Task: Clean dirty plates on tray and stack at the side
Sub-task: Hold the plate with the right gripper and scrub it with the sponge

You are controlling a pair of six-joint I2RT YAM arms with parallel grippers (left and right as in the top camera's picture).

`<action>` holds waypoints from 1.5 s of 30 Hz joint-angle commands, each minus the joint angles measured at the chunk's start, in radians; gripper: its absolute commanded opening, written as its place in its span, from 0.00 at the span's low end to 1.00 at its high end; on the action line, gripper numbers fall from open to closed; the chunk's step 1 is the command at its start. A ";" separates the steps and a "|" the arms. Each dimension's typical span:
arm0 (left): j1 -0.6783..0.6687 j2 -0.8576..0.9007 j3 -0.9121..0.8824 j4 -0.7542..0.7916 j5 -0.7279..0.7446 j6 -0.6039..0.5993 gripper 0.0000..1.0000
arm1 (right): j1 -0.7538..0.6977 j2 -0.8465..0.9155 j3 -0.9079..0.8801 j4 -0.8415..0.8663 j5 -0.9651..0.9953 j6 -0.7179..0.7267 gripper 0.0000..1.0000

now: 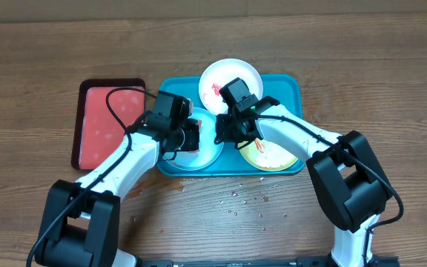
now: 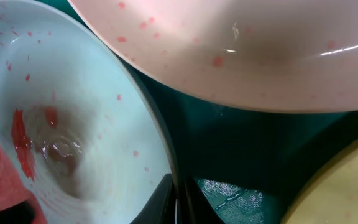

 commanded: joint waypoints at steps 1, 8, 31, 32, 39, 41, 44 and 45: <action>-0.002 -0.003 -0.035 0.031 0.025 -0.050 0.05 | 0.003 0.002 -0.002 0.003 0.003 0.008 0.07; -0.002 0.021 -0.061 0.094 -0.022 -0.050 0.04 | 0.003 0.002 -0.002 0.006 0.004 0.008 0.07; 0.001 0.079 0.043 -0.088 -0.428 -0.063 0.04 | 0.003 0.002 -0.002 0.006 0.015 0.008 0.06; 0.001 0.079 0.050 -0.087 -0.416 -0.064 0.05 | 0.003 0.002 -0.002 0.007 0.015 0.008 0.06; -0.002 0.079 0.135 -0.096 -0.101 0.041 0.04 | 0.003 0.002 -0.002 0.007 0.016 0.008 0.06; -0.002 0.079 0.163 -0.106 -0.024 0.057 0.04 | 0.003 0.002 -0.002 0.007 0.017 0.008 0.06; -0.002 0.079 0.203 -0.126 0.068 0.056 0.04 | 0.003 0.002 -0.002 0.008 0.021 0.008 0.06; -0.002 0.079 0.203 -0.127 0.079 0.055 0.04 | 0.003 0.002 -0.002 0.008 0.022 0.008 0.06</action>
